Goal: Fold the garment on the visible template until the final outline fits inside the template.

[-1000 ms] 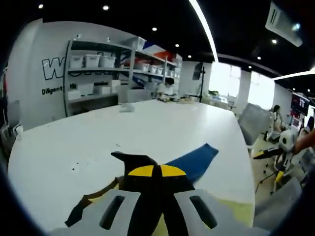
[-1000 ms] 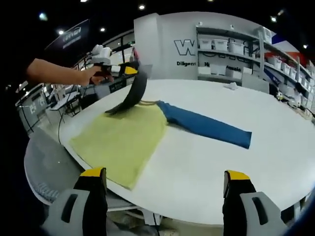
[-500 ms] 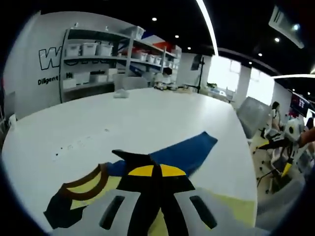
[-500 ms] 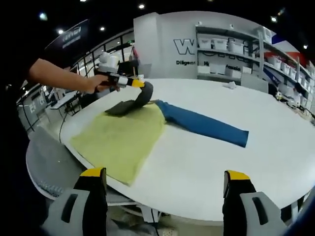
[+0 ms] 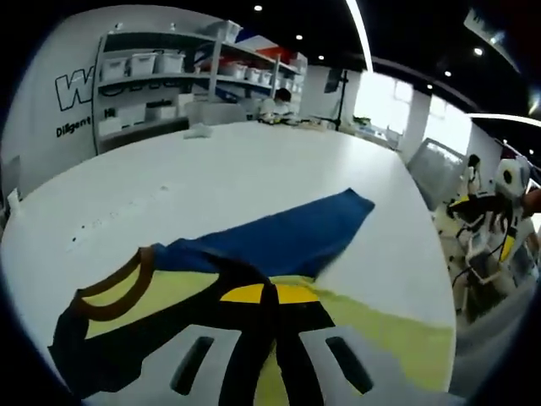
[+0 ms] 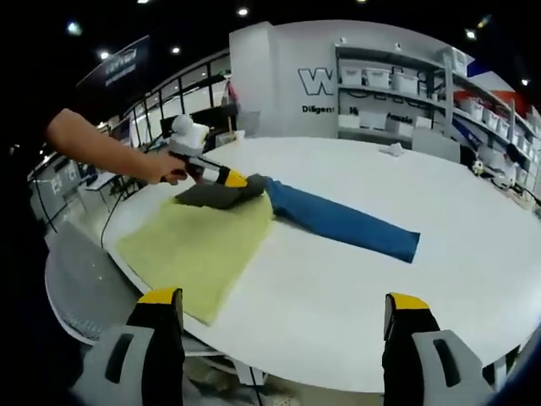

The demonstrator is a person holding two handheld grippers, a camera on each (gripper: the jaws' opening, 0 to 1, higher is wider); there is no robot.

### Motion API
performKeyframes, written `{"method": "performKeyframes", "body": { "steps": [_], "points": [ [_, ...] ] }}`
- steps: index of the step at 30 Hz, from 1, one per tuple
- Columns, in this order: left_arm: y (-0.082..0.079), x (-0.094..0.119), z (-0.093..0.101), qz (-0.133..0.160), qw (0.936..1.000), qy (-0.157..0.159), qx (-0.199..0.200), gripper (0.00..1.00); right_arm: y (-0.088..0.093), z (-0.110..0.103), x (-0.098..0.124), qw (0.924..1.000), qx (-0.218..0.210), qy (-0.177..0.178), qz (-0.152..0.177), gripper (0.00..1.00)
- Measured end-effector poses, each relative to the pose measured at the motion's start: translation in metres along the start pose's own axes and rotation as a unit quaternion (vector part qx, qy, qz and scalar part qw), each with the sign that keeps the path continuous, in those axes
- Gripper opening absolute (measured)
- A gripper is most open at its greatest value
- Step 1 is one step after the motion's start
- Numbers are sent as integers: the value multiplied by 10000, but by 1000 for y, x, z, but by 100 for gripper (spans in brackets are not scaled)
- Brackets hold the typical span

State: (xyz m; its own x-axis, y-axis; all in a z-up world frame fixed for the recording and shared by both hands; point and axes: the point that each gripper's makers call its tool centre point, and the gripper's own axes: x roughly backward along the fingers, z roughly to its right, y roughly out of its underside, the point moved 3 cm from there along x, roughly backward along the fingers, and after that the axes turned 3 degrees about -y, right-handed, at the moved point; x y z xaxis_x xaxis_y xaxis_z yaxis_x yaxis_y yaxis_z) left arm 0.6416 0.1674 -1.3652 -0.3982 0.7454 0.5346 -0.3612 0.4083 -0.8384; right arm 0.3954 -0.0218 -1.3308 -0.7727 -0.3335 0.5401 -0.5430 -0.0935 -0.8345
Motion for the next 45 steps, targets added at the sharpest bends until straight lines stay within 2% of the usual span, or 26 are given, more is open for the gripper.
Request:
{"method": "performKeyframes", "body": {
  "steps": [4,10,14,16,18,23,25,28,32,33,34,37,42,45],
  "points": [
    [6,-7,8,-129,9999,72,-67,1,0,0,-2,10000,20,-44,-10,98],
    [8,-15,16,-134,9997,124,-163,1,4,1,-3,9999,-7,-88,-49,98],
    [12,-16,30,-184,9971,474,-558,1,8,5,-3,9999,-75,-84,-79,98],
    [17,-17,31,-260,9952,480,-816,2,10,5,-4,9999,-85,-86,-110,98],
    [18,-18,33,-270,9950,484,-828,4,10,5,-4,9999,-108,-89,-100,98],
    [19,-17,29,-249,9945,434,-925,19,9,3,-5,9998,-103,-114,-87,98],
    [25,-20,26,-355,9940,388,-961,23,9,3,-5,9998,-106,-113,-101,98],
    [36,-22,27,-575,9944,469,-758,25,10,3,-6,9998,-103,-114,-121,98],
    [52,-25,29,-850,9924,534,-709,29,9,4,-5,9998,-105,-105,-127,98],
    [48,-26,29,-666,9915,539,-977,28,9,4,-4,9998,-83,-105,-140,98],
    [50,-25,29,-756,9919,515,-877,28,8,4,-4,9998,-66,-102,-145,98],
    [46,-24,28,-730,9933,509,-740,29,7,7,-3,9998,-75,-81,-147,98],
    [38,-13,26,-578,9936,460,-850,30,1,14,-11,9997,32,-59,-214,99],
    [38,-8,19,-571,9932,360,-948,31,-10,18,-18,9998,-20,-112,-151,99]
  ]
}}
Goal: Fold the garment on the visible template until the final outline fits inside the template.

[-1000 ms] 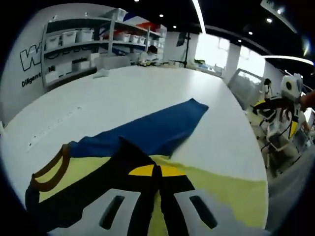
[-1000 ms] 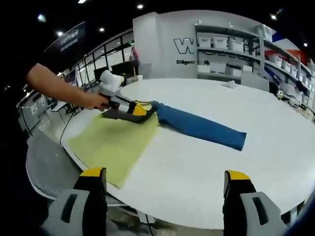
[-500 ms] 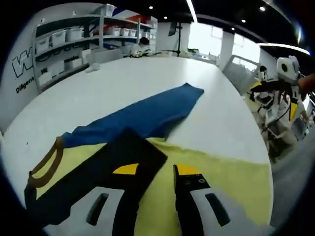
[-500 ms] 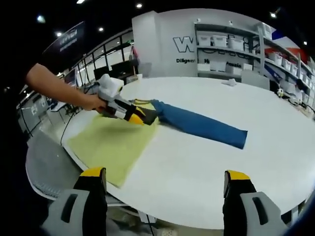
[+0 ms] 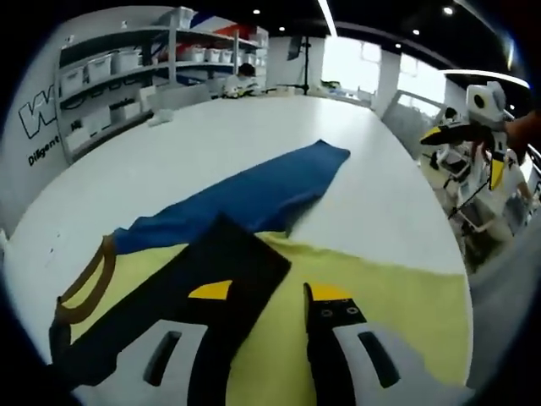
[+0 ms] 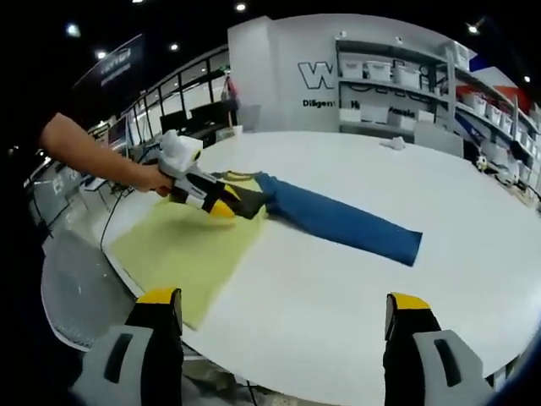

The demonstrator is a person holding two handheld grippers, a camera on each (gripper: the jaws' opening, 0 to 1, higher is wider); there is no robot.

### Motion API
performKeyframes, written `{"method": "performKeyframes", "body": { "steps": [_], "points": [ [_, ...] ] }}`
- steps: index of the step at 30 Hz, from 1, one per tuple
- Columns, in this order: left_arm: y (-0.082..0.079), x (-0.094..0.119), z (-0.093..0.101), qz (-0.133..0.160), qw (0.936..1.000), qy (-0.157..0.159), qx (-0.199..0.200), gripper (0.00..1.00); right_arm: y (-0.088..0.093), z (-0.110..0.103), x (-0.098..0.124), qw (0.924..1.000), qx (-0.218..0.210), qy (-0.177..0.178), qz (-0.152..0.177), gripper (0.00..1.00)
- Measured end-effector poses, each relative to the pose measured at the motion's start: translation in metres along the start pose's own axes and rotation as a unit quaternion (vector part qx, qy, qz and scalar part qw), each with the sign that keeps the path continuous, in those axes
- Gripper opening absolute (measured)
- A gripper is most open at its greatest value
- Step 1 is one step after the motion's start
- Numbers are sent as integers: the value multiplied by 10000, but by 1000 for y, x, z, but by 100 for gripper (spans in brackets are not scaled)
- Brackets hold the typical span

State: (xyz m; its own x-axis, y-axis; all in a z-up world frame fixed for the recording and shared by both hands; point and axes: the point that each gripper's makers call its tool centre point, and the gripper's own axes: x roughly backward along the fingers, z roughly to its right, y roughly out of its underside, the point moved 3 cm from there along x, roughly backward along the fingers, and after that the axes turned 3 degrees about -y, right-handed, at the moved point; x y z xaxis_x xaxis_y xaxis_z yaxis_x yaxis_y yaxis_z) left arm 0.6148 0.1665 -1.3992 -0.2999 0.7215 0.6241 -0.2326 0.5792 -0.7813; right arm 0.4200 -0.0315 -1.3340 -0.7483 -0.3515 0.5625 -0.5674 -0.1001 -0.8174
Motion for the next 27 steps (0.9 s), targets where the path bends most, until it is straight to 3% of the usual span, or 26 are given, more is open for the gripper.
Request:
{"method": "performKeyframes", "body": {
  "steps": [7,13,16,20,27],
  "points": [
    [0,13,-10,84,9999,-70,10,41,-14,7,-12,9999,136,-96,18,98],
    [-5,24,-7,273,9996,-52,-69,51,-16,14,-19,9985,504,-144,-139,90],
    [-6,26,-9,346,9993,-75,-145,60,-16,22,-21,9968,759,-130,-223,82],
    [-5,31,-8,419,9990,-119,-57,70,-16,36,-24,9887,1457,-13,-341,60],
    [-2,41,-2,433,9988,-148,-153,84,-20,55,-33,9891,1426,28,-374,57]
  ]
}}
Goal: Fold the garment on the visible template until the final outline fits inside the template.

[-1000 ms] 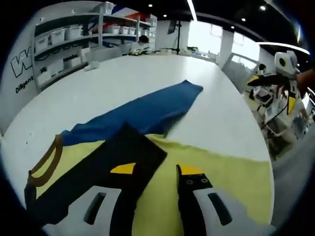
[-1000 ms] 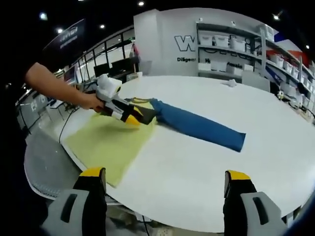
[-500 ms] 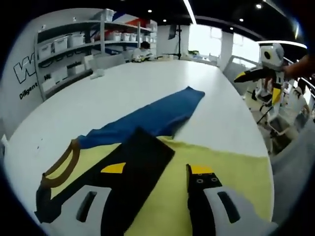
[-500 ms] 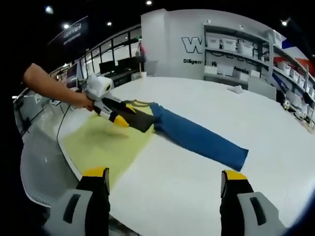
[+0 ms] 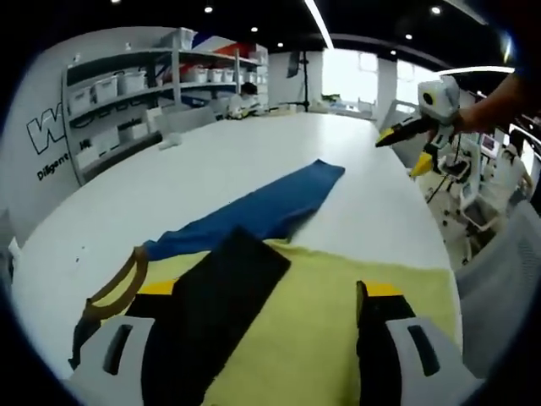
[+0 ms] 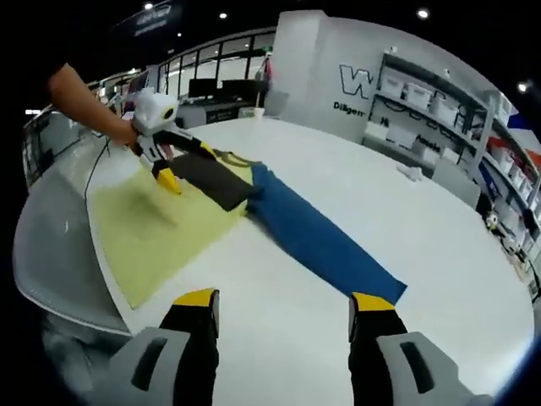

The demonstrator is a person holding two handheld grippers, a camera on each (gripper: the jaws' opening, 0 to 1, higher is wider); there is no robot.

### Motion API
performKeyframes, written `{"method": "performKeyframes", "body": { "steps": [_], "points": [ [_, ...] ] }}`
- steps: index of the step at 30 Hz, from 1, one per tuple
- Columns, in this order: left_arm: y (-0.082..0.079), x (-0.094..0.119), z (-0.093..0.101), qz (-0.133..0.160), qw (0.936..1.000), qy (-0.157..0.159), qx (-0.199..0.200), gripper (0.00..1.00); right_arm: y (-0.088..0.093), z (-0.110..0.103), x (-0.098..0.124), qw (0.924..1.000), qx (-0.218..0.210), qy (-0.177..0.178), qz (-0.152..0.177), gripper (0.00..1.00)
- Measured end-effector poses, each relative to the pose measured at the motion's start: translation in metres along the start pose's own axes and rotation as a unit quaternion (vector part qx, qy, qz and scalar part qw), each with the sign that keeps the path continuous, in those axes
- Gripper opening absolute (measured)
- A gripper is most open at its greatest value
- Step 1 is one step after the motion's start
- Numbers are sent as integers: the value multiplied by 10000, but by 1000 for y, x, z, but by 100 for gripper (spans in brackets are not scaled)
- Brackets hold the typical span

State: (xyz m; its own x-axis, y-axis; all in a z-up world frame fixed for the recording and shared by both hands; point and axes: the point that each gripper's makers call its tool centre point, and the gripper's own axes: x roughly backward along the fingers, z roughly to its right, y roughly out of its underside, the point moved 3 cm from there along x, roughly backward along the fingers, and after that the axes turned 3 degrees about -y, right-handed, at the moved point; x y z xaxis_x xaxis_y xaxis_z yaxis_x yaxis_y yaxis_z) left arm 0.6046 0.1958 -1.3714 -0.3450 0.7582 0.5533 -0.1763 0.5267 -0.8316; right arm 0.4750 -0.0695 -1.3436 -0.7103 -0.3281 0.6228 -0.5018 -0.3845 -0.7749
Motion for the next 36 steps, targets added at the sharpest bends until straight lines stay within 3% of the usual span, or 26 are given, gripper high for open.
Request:
{"method": "performKeyframes", "body": {
  "steps": [10,14,21,31,36],
  "points": [
    [-1,20,14,-41,9999,126,-27,89,16,38,-9,9988,-12,440,-228,46],
    [8,26,18,-190,9996,158,-121,89,23,51,-14,9983,-162,492,-278,46],
    [18,36,18,-269,9996,77,55,88,32,74,-22,9965,-360,657,-374,45],
    [30,54,12,-382,9987,-133,303,87,41,101,-40,9886,-1171,909,-275,37],
    [31,61,11,-398,9984,-213,353,87,51,115,-46,9787,-1634,1183,-378,32]
  ]
}}
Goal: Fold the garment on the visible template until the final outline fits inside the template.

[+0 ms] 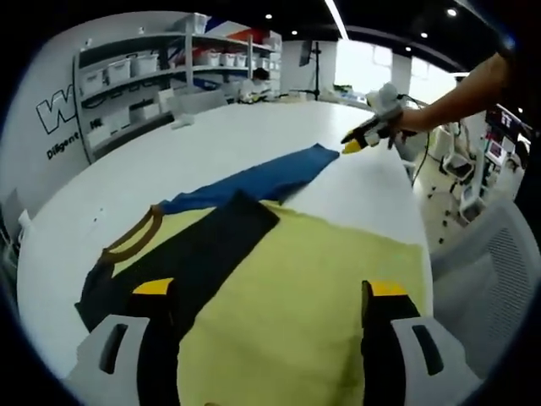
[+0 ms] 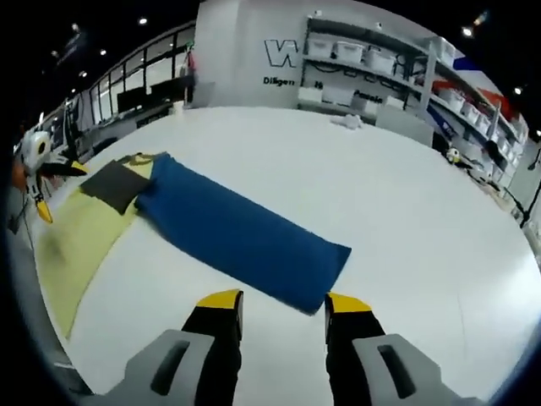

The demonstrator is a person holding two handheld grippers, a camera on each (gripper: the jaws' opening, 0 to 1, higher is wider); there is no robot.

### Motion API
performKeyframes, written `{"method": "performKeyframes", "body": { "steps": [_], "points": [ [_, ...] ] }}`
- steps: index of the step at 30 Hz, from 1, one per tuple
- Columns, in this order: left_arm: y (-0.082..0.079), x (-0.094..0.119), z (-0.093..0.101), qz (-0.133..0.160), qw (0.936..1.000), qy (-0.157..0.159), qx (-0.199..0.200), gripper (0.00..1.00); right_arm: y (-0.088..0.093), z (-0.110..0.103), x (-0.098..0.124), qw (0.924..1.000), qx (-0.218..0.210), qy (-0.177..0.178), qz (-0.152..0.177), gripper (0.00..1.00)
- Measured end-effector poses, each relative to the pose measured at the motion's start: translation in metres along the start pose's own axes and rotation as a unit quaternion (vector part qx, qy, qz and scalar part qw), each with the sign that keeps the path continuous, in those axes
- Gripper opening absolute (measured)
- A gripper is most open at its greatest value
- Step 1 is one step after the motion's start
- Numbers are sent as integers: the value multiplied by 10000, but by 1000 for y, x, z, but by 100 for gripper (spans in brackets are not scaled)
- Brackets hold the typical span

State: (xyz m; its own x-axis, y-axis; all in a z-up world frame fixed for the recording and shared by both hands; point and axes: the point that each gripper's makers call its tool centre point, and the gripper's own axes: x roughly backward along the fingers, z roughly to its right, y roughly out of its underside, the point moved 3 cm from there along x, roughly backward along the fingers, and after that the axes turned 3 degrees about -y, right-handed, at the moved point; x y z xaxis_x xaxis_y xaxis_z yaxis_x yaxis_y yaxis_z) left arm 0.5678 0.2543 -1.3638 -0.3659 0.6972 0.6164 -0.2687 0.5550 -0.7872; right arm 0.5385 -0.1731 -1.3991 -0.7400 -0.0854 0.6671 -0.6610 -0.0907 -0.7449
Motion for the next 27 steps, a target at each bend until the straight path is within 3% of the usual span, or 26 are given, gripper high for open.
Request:
{"method": "performKeyframes", "body": {
  "steps": [10,20,27],
  "points": [
    [13,19,-4,-91,9996,-157,221,86,11,16,-21,9980,-504,278,-243,25],
    [21,41,-7,-100,9988,-349,341,85,6,11,-31,9978,-514,329,-258,17],
    [26,56,-9,-43,9983,-446,371,84,7,12,-26,9964,-538,471,-459,0]
  ]
}}
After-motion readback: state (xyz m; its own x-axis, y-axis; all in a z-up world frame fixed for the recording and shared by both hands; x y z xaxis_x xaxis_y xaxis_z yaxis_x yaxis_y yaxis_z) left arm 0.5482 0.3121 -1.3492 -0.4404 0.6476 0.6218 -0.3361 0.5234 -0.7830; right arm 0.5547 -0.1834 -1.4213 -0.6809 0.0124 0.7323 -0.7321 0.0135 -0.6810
